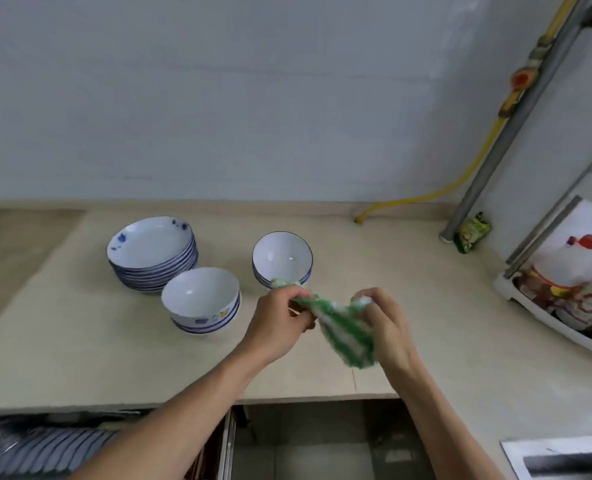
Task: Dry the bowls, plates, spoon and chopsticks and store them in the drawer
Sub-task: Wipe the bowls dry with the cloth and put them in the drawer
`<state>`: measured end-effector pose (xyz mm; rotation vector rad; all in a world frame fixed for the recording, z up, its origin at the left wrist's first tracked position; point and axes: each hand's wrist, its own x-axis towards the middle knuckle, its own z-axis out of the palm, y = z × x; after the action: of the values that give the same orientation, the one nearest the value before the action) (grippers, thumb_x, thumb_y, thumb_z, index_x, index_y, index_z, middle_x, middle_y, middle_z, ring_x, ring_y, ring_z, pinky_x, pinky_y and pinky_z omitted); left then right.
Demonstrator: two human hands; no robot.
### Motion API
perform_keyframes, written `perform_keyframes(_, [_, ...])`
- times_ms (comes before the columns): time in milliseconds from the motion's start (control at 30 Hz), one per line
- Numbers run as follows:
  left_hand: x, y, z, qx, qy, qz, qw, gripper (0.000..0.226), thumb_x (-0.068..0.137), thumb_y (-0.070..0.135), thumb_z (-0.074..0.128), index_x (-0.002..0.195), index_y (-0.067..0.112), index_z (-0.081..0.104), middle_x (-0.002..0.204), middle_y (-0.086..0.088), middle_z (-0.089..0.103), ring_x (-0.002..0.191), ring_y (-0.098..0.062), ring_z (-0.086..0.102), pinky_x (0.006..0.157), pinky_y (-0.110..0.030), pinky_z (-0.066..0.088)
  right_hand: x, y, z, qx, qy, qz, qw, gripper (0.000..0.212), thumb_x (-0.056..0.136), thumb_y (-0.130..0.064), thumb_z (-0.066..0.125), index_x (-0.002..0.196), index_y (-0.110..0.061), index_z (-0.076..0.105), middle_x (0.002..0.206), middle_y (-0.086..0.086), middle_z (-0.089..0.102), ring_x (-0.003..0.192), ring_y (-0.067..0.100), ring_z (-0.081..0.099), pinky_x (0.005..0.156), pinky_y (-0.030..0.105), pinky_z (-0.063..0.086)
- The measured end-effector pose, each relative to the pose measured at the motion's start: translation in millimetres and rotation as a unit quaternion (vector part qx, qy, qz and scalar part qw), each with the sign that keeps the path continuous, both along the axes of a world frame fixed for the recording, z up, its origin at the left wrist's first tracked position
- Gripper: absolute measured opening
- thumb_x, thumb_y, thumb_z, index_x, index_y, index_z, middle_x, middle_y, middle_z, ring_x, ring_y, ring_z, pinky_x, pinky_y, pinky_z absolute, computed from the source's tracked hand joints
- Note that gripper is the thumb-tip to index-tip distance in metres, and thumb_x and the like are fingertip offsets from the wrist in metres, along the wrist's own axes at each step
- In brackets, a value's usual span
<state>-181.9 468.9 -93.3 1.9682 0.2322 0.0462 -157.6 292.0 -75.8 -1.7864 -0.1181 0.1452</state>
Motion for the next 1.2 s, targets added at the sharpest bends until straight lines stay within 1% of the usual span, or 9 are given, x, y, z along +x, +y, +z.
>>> perform_keyframes(67, [3,14,-1,0.004,0.012,0.005,1.000,0.023,0.089,0.000,0.064,0.085,0.022,0.068,0.071,-0.001,0.071,0.061,-0.023,0.072,0.059,-0.035,0.058,6,18,-2,-0.060,0.030,0.107,0.992,0.029,0.077,-0.043,0.066,0.096,-0.022,0.067,0.084,0.000,0.069,0.073,0.014,0.065,0.064,0.026,0.052])
perform_keyframes(133, [3,28,0,0.008,0.034,0.010,0.999,0.016,0.090,0.001,0.063,0.092,0.016,0.068,0.067,-0.002,0.070,0.058,-0.024,0.071,0.053,-0.028,0.051,14,35,-5,-0.151,-0.005,0.161,0.975,0.025,0.078,-0.041,0.079,0.078,-0.019,0.067,0.067,-0.003,0.065,0.058,0.013,0.058,0.056,0.029,0.050])
perform_keyframes(200, [-1,41,0,0.006,0.058,0.010,0.998,0.017,0.091,0.006,0.064,0.106,0.014,0.064,0.067,-0.001,0.069,0.054,-0.021,0.068,0.052,-0.025,0.049,25,49,-10,-0.208,-0.036,0.141,0.967,0.038,0.086,-0.037,0.075,0.065,-0.010,0.059,0.058,0.000,0.057,0.053,0.016,0.047,0.052,0.028,0.042])
perform_keyframes(333, [-15,79,-9,0.090,0.073,0.110,0.987,0.036,0.091,0.025,0.066,0.124,0.028,0.053,0.066,0.004,0.060,0.061,-0.016,0.059,0.060,-0.028,0.048,42,79,-19,-0.167,0.041,0.111,0.979,0.026,0.093,-0.034,0.064,0.080,-0.011,0.064,0.077,0.008,0.070,0.074,0.028,0.068,0.069,0.041,0.057])
perform_keyframes(433, [-24,113,-19,0.166,0.080,0.237,0.954,0.039,0.092,0.030,0.064,0.128,0.022,0.053,0.090,0.003,0.060,0.087,-0.021,0.060,0.078,-0.034,0.048,46,109,-31,-0.178,0.076,0.148,0.970,0.012,0.093,-0.016,0.052,0.103,-0.016,0.058,0.091,0.006,0.068,0.084,0.029,0.068,0.077,0.045,0.059])
perform_keyframes(533, [-30,142,-32,0.190,0.119,0.310,0.924,0.046,0.089,0.029,0.065,0.130,0.019,0.047,0.124,-0.006,0.048,0.109,-0.031,0.056,0.080,-0.036,0.044,48,138,-42,-0.224,0.088,0.156,0.958,0.041,0.087,0.000,0.038,0.113,-0.026,0.058,0.103,0.005,0.062,0.094,0.029,0.062,0.080,0.038,0.054])
perform_keyframes(667, [-27,171,-54,0.160,0.171,0.332,0.913,0.053,0.087,0.029,0.066,0.130,0.010,0.043,0.130,-0.014,0.042,0.116,-0.036,0.052,0.080,-0.040,0.048,58,173,-51,-0.244,0.139,0.134,0.950,0.026,0.084,-0.025,0.051,0.091,-0.007,0.068,0.095,0.013,0.068,0.090,0.032,0.065,0.081,0.039,0.055])
perform_keyframes(800, [-17,184,-59,0.054,0.214,0.327,0.919,0.059,0.083,0.038,0.067,0.132,0.012,0.046,0.130,-0.011,0.045,0.102,-0.034,0.058,0.085,-0.049,0.057,72,205,-60,-0.274,0.179,0.177,0.928,0.063,0.082,-0.062,0.066,0.106,-0.004,0.067,0.104,0.013,0.068,0.099,0.031,0.063,0.085,0.037,0.052])
perform_keyframes(1200, [-9,193,-60,0.026,0.181,0.296,0.938,0.045,0.074,0.022,0.058,0.118,0.014,0.056,0.109,-0.007,0.064,0.075,-0.027,0.072,0.069,-0.044,0.063,81,224,-65,-0.303,0.179,0.176,0.920,0.021,0.083,-0.027,0.065,0.083,-0.007,0.060,0.082,0.010,0.067,0.080,0.028,0.065,0.073,0.038,0.057])
